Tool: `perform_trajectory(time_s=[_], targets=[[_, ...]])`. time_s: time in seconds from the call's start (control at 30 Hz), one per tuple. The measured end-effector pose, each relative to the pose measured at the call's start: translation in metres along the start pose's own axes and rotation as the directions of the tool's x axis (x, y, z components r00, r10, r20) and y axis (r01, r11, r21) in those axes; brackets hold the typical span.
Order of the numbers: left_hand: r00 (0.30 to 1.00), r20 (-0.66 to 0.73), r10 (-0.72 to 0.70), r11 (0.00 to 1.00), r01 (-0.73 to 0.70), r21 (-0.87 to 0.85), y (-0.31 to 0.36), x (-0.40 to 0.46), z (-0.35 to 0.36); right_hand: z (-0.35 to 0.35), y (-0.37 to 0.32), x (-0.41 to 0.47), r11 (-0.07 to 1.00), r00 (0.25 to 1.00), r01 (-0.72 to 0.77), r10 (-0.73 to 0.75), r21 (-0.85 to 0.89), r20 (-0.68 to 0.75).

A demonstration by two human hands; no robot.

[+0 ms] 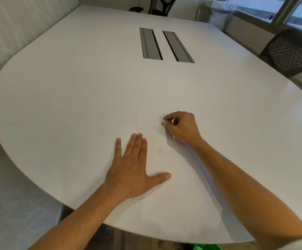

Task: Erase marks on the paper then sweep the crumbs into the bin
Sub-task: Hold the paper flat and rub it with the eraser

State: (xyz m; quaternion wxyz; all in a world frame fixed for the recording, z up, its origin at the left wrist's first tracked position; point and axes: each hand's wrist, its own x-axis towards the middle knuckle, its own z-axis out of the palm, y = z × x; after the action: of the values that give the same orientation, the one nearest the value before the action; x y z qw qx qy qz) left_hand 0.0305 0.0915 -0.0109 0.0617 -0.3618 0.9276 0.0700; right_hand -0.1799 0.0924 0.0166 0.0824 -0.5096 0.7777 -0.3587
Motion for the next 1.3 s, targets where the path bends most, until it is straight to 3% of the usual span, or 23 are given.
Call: perform_trajectory(time_s=[0.17, 0.37, 0.6, 0.77, 1.03, 1.3], targets=[[1.0, 0.0, 0.007, 1.0, -0.007, -0.004, 0.0, 0.0, 0.001, 0.003, -0.005, 0.003, 1.0, 0.999, -0.02, 0.02, 0.005, 0.031], [1.0, -0.028, 0.012, 1.0, -0.013, -0.016, -0.001, 0.001, 0.005, 0.019, -0.018, -0.03, 0.979, 0.971, 0.2, -0.192, -0.043, 0.139], [1.0, -0.005, 0.005, 1.0, -0.005, 0.014, 0.0, 0.0, 0.001, 0.025, -0.015, 0.013, 0.996, 0.995, 0.088, -0.087, -0.025, 0.052], [0.999, -0.032, 0.009, 1.0, -0.009, 0.002, -0.001, 0.001, 0.005, 0.031, -0.024, -0.018, 0.972, 0.959, 0.235, -0.228, -0.023, 0.168], [1.0, -0.016, -0.006, 1.0, 0.006, 0.016, 0.0, 0.001, 0.002, 0.035, -0.017, 0.032, 0.996, 0.995, 0.079, -0.076, -0.036, 0.063], [0.999, -0.043, 0.008, 0.999, -0.009, -0.033, 0.0, 0.0, 0.005, 0.004, -0.021, -0.064, 0.982, 0.971, 0.186, -0.177, -0.04, 0.162]])
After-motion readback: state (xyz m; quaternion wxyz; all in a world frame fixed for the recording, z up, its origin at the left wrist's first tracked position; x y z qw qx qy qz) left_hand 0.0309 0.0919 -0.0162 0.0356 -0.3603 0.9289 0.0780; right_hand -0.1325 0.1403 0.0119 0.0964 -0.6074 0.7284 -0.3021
